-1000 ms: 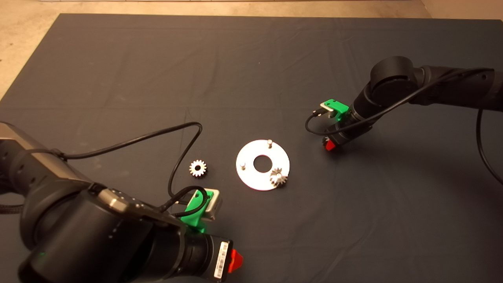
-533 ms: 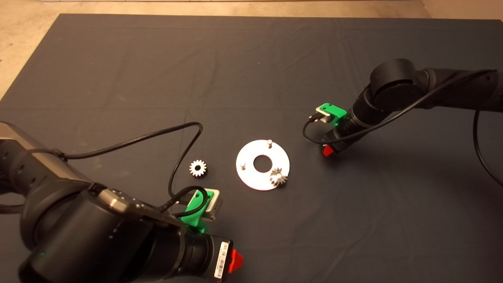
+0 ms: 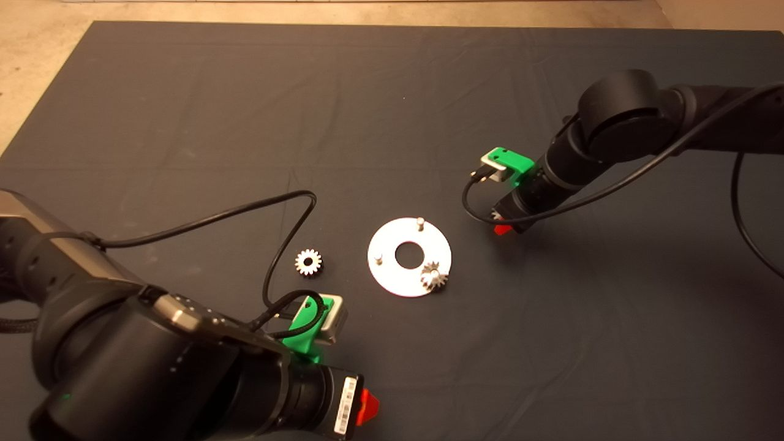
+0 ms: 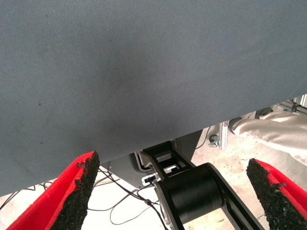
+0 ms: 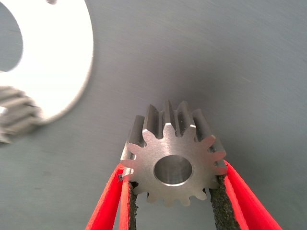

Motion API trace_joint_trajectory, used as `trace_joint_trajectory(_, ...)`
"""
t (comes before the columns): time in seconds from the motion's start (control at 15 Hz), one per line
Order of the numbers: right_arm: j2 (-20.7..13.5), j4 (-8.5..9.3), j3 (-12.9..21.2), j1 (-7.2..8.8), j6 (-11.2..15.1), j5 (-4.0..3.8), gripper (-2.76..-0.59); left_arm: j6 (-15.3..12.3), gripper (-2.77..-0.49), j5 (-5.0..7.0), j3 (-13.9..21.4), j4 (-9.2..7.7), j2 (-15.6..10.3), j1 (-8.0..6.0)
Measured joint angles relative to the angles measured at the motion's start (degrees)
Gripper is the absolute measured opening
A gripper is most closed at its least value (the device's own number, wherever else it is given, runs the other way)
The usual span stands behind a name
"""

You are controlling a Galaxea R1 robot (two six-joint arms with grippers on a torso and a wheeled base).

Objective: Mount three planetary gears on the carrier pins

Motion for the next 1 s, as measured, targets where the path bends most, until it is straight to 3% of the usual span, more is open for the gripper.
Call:
trace_joint_trajectory(0.13, 2.5, 0.0, 0.1, 0.0, 0.1, -0.6, -2.52, 0.0, -1.07, 0.02, 0.0, 0.0, 0.0, 0.0)
trace_joint_trajectory(0.4, 8.4, 0.05, 0.4, 0.0, 0.1, -0.6, -2.52, 0.0, -1.07, 0.05, 0.0, 0.02, 0.0, 0.0)
trace_joint_trajectory(0.53, 9.6, 0.07, 0.3, 0.0, 0.1, -0.8, -2.52, 0.0, -1.07, 0.02, 0.0, 0.02, 0.0, 0.0)
trace_joint_trajectory(0.73, 11.5, 0.11, -2.2, 0.0, 0.1, -1.73, -2.52, 0.0, -1.07, 0.02, 0.0, 0.05, 0.0, 0.0)
trace_joint_trajectory(1.0, 15.2, 0.11, -5.7, 0.0, -0.1, -1.77, -2.53, 0.0, -1.07, 0.02, 0.0, 0.05, 0.0, 0.0)
